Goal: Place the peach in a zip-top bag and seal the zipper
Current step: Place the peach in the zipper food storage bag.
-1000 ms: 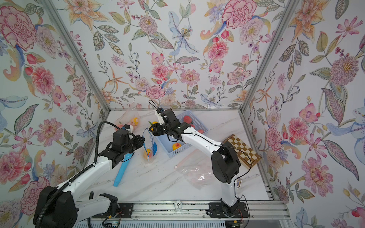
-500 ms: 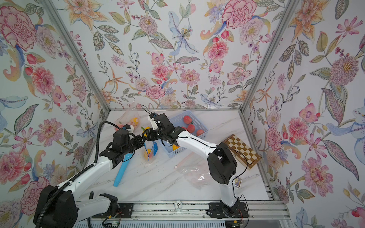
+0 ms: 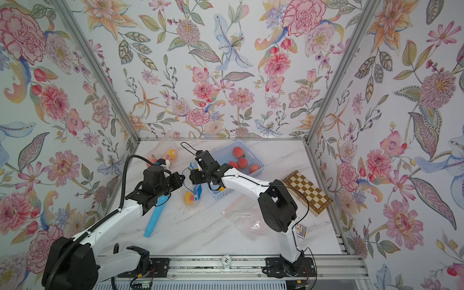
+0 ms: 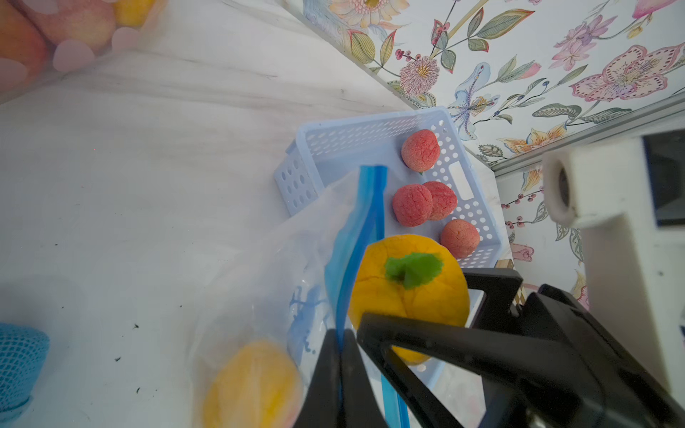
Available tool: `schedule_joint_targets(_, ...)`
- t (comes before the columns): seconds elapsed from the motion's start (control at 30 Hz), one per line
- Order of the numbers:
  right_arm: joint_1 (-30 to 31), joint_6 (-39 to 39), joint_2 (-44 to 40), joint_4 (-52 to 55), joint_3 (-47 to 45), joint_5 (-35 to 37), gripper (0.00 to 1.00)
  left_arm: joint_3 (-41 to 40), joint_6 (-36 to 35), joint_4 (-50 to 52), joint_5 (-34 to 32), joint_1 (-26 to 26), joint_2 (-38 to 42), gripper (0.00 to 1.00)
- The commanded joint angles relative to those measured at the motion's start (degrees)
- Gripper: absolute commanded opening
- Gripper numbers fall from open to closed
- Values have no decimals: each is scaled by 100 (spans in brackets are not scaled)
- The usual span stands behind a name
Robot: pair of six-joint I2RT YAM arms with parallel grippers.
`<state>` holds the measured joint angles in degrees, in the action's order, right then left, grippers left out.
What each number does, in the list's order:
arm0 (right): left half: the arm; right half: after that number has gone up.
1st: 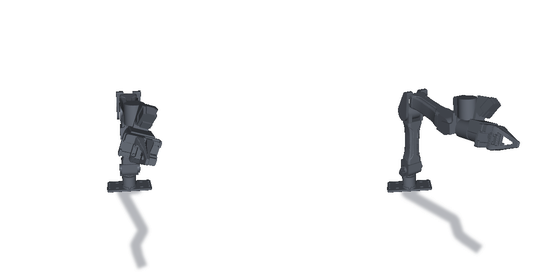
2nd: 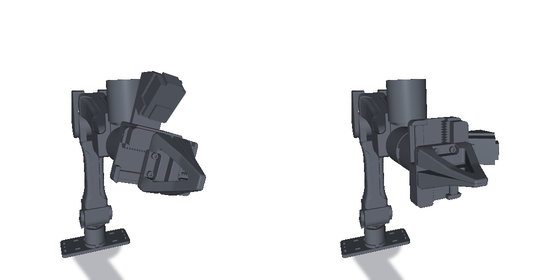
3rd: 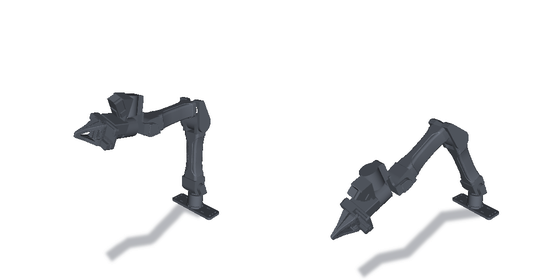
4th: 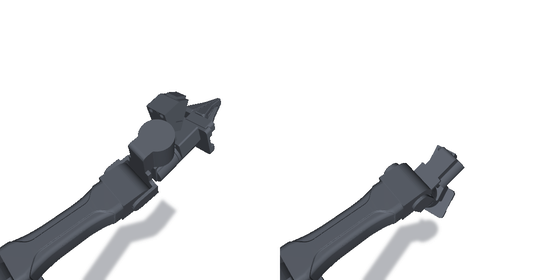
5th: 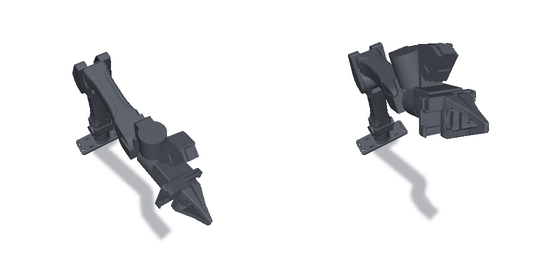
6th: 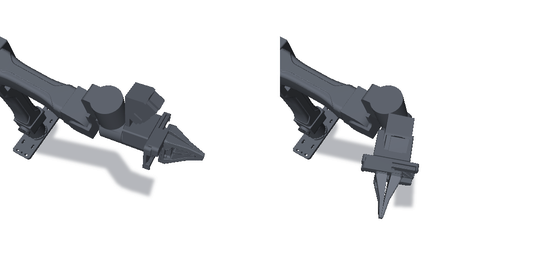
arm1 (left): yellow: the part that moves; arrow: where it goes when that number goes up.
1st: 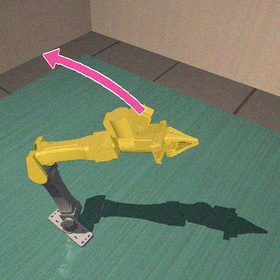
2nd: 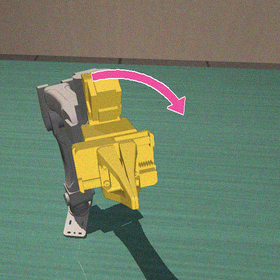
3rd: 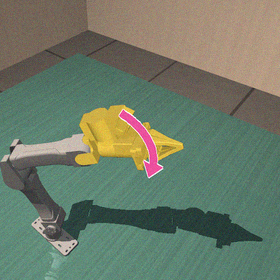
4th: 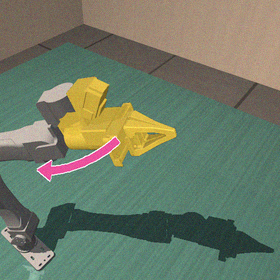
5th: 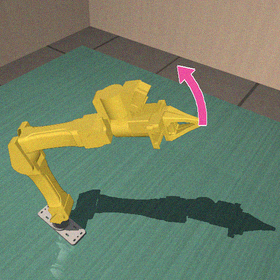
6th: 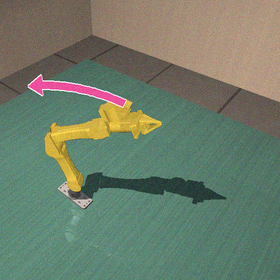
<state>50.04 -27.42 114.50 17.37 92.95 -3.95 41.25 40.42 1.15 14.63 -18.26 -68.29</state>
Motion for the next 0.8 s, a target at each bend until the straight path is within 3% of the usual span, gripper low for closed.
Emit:
schedule_joint_targets(0.0,151,203,106,477,139,559,49,-56,54,-97,-40,69,121,0)
schedule_joint_targets(0.4,637,1093,189,597,468,784,51,-56,92,-179,143,75,22,0)
schedule_joint_targets(0.77,571,1471,393,417,524,727,51,-24,-61,284,779,73,252,0)
